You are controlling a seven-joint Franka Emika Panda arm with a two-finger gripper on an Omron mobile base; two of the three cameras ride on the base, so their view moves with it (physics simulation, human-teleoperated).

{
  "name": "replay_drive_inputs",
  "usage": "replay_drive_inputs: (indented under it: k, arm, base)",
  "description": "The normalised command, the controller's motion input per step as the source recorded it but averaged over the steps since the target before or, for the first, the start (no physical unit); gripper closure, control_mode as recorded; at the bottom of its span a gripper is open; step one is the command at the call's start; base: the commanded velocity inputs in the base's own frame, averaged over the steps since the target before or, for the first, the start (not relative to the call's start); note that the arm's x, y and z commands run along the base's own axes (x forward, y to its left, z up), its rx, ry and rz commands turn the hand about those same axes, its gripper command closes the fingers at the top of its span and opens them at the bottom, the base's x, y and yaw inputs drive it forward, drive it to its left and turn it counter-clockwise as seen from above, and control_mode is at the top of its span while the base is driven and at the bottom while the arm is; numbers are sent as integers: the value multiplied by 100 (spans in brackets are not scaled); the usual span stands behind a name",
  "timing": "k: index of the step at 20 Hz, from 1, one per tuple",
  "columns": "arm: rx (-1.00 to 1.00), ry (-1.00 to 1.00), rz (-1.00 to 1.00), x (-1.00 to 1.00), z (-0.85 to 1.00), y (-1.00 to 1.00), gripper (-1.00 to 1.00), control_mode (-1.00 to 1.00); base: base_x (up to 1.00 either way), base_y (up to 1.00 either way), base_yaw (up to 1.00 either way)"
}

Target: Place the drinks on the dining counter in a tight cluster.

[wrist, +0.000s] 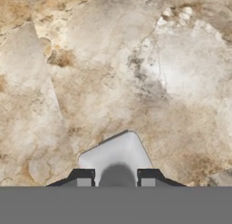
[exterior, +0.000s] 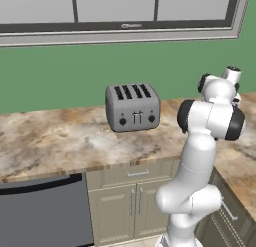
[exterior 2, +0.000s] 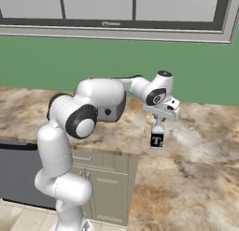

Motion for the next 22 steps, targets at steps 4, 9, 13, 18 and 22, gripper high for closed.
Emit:
replay_drive_inputs:
  k: [4,9,13,18,22]
  arm:
    - [0,0,0,0,0,0,100,-100]
    - [2,0,-2,-19,27,0,100,-100]
    - [1,0,0,-76,72,11,100,-100]
    - [0,0,1,-100,71,44,100,-100]
    - [0,0,0,-98,47,72,100,-100]
  base:
    - [0,0,0]
    - [0,0,0]
    - [0,0,0]
    - [0,0,0]
    - [0,0,0]
